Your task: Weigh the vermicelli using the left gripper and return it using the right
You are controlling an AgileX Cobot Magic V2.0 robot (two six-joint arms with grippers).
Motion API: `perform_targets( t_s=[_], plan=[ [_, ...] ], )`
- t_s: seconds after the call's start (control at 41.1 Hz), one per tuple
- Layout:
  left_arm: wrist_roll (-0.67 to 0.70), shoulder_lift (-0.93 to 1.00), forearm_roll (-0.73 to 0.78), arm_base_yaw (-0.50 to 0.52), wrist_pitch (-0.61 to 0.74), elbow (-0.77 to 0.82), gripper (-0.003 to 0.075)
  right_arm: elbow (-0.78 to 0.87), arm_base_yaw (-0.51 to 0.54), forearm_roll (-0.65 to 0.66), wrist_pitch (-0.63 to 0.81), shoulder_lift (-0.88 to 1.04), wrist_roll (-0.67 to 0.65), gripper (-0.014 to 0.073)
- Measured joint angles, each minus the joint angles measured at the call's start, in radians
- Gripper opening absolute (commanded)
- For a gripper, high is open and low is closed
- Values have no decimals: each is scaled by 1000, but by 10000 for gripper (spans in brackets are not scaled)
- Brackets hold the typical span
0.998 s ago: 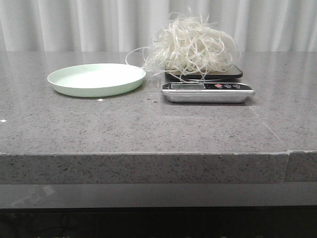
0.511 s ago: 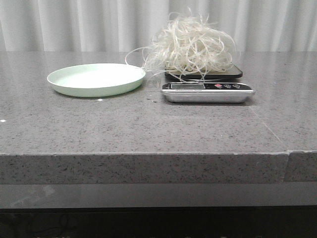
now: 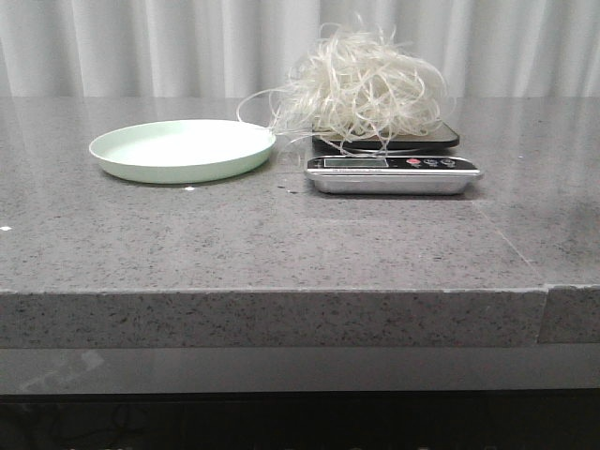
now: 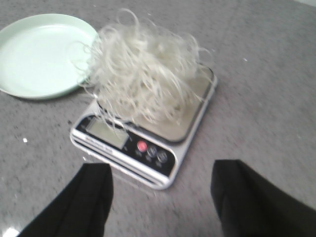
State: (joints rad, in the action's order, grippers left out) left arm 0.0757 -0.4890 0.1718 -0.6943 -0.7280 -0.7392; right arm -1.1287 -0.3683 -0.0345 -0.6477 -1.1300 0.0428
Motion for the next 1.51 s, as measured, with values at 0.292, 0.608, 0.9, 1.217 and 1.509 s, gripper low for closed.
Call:
perform_targets(
  t_s=[0.292,0.608,0.9,1.217,1.509],
  plan=[
    [0,0,0,0,0,0,418,-268,-19,-2,0,-320,3,536],
    [0,0,-2,0,0,0,418,-475,-19,9,0,-598,5,536],
    [0,0,-2,0,0,0,418,-521,-19,50,0,-729,9,496],
    [0,0,-2,0,0,0,418,-527,-21,56,-2,-744,9,199],
    [0,0,-2,0,0,0,418,-544,-25,60,-29,-735,9,178]
  ],
)
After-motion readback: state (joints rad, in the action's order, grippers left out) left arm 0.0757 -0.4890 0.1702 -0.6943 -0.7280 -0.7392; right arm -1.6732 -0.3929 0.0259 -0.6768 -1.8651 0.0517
